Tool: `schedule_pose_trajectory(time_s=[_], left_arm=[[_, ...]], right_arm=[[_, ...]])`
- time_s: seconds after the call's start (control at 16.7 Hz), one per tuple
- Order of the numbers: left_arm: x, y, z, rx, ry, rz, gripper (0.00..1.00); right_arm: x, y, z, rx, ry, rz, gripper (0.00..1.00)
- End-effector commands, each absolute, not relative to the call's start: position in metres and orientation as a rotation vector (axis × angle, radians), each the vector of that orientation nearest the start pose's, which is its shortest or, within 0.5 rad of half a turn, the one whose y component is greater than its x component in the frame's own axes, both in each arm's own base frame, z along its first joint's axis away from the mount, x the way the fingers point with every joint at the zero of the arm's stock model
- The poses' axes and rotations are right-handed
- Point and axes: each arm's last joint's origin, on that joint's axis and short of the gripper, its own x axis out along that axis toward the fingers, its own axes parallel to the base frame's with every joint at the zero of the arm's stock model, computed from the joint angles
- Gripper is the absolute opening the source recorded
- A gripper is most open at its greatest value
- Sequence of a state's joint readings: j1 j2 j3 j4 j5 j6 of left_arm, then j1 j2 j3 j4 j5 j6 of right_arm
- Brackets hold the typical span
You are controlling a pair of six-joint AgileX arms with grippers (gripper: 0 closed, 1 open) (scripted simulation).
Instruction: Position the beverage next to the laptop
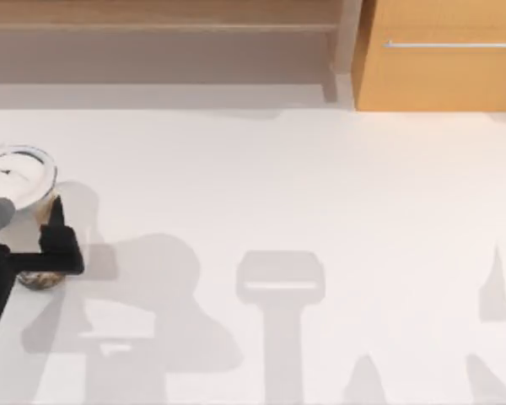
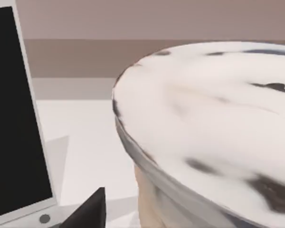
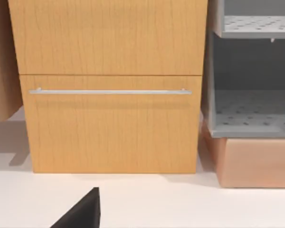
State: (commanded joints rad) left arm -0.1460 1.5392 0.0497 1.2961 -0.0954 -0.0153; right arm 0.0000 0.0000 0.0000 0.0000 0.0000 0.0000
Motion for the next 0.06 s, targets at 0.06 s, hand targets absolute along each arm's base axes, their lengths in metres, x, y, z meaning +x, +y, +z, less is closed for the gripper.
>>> schedule_pose_trajectory(time_s=[0.06], left_arm=[[0.1915, -0.0251, 0.1046, -0.006, 0.194, -0.035, 1.0]], right_arm=[[0.1057, -0.0012, 0.16, 0.0, 0.0, 0.0, 1.0]])
